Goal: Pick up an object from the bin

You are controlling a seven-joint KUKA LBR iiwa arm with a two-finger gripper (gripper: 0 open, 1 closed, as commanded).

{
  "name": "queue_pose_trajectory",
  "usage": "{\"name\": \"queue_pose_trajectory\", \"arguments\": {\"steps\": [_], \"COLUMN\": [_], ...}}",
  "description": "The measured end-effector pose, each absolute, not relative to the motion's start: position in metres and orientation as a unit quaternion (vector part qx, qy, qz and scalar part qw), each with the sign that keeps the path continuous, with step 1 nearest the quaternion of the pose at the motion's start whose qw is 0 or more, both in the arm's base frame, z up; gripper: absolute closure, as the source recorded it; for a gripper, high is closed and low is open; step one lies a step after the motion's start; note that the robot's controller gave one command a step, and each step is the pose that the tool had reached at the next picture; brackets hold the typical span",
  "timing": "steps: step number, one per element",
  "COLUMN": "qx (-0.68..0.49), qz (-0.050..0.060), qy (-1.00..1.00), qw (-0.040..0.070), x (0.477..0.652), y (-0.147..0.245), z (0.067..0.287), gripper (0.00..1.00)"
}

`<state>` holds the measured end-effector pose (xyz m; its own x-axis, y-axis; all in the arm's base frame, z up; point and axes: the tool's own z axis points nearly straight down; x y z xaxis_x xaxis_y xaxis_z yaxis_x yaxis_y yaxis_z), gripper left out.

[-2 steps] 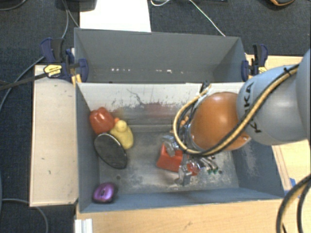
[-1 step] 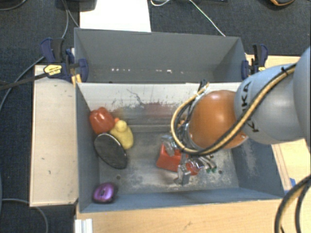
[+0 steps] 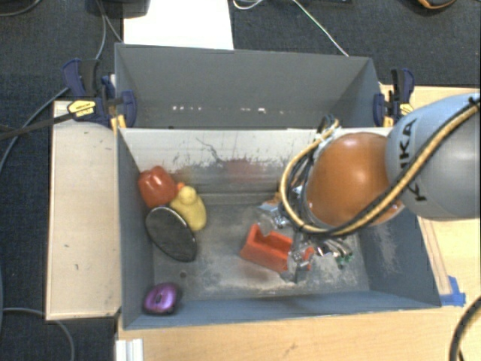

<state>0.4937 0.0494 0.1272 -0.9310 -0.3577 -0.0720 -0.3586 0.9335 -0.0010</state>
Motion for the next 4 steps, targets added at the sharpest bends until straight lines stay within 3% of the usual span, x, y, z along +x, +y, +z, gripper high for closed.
{"name": "queue_pose_trajectory", "arguments": {"steps": [1, 2, 3, 4], "qx": [-0.248, -0.332, -0.360, -0.376], "qz": [0.004, -0.002, 0.000, 0.001], "qy": [0.968, 0.942, 0.932, 0.926], "qw": [0.049, 0.039, 0.042, 0.027], "x": [0.540, 0.530, 0.566, 0.583], "y": [0.047, 0.052, 0.062, 0.056], "z": [0.080, 0.072, 0.078, 0.073], "gripper": [0.00, 0.00, 0.00, 0.00]}}
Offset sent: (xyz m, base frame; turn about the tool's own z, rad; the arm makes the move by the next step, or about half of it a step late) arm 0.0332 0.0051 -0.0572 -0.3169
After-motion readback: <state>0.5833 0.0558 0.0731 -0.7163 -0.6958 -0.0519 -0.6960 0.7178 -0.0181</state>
